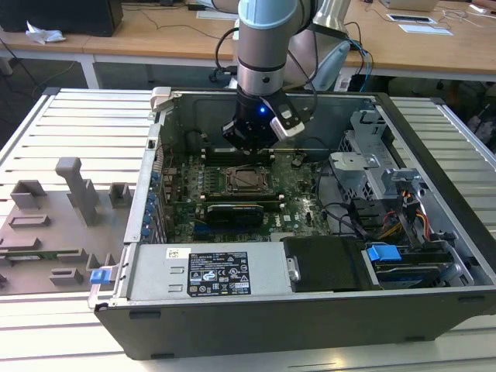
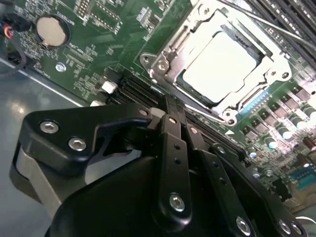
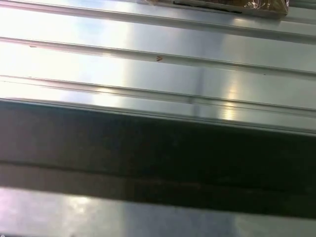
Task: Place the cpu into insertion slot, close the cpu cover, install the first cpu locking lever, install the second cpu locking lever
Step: 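Install the first cpu locking lever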
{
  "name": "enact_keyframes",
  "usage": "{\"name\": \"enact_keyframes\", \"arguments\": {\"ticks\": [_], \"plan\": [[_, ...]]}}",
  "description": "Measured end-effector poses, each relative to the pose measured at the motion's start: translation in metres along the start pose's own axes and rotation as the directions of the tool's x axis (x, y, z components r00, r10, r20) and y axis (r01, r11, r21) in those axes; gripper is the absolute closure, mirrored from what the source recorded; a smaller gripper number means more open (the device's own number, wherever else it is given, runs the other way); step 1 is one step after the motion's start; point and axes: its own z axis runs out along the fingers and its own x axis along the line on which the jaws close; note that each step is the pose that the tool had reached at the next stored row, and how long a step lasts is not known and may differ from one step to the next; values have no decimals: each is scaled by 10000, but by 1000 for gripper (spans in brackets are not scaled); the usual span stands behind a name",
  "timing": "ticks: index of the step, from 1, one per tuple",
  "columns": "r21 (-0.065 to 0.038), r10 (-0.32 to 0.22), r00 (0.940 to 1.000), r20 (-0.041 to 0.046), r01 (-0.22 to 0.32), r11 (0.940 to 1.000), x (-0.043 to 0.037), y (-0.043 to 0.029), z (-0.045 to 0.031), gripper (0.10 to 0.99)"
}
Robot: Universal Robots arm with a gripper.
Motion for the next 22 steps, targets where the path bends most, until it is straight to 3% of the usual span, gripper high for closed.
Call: {"name": "enact_keyframes", "arguments": {"ticks": [15, 20, 22], "plan": [[9, 296, 9996, 16, -296, 9996, -27, -36, 92, 980], [35, 294, 9996, 16, -294, 9996, -28, -37, 5, 980], [44, 295, 9996, 15, -295, 9996, -23, -85, 2, 980]]}}
